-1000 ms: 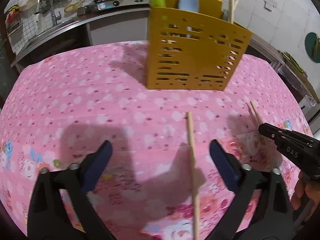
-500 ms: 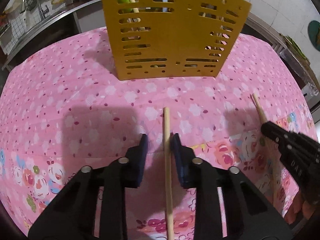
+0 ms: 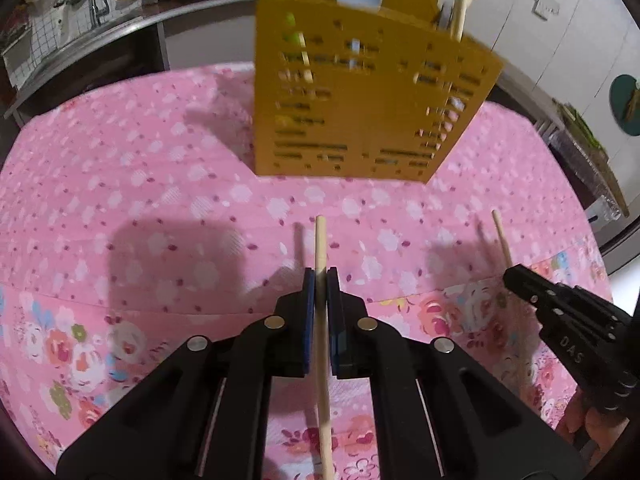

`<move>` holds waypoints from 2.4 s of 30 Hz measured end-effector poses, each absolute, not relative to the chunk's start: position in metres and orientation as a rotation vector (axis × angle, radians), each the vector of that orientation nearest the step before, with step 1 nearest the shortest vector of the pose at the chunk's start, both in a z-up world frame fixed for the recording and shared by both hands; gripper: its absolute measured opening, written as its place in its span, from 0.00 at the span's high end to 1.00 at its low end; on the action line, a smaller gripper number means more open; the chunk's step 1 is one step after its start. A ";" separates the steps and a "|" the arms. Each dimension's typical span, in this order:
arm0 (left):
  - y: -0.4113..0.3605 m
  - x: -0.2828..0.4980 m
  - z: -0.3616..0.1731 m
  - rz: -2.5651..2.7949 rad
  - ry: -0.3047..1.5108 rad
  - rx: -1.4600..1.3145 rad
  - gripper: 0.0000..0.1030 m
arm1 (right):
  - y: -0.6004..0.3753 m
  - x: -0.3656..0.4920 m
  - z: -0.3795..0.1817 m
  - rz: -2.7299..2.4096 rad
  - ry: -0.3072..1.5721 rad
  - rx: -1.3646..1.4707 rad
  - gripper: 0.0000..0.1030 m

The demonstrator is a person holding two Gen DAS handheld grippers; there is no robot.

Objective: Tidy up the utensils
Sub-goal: 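Lift both wooden chopsticks and carry them over the yellow holder, then lower both chopsticks into the holder and open both grippers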

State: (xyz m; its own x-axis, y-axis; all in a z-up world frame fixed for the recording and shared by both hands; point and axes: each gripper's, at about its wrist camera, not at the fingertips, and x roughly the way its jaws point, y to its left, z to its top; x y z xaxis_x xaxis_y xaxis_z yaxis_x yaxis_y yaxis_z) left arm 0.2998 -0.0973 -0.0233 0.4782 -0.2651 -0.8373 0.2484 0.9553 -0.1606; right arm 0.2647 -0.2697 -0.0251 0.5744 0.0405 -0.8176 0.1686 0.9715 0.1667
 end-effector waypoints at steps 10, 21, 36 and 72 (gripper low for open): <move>-0.069 0.277 0.024 -0.344 0.861 -0.078 0.96 | -0.262 0.252 0.000 -0.042 0.883 0.247 0.94; -0.057 0.260 0.063 -0.361 0.687 -0.103 0.96 | -0.264 0.231 0.047 0.021 0.670 0.293 0.94; -0.075 0.255 0.170 -0.384 0.299 -0.068 0.96 | -0.270 0.230 0.142 0.094 0.260 0.280 0.94; -0.111 0.374 0.141 -0.255 -0.069 -0.099 0.96 | -0.246 0.335 0.136 0.010 -0.193 0.210 0.94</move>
State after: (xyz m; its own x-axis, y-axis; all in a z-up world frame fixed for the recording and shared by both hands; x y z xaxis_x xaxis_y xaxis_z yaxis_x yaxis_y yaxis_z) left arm 0.3739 -0.1111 0.1407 0.9653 -0.2486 0.0804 0.2554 0.9627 -0.0892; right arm 0.3351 -0.2461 0.1360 0.9814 -0.0102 0.1915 -0.0302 0.9779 0.2067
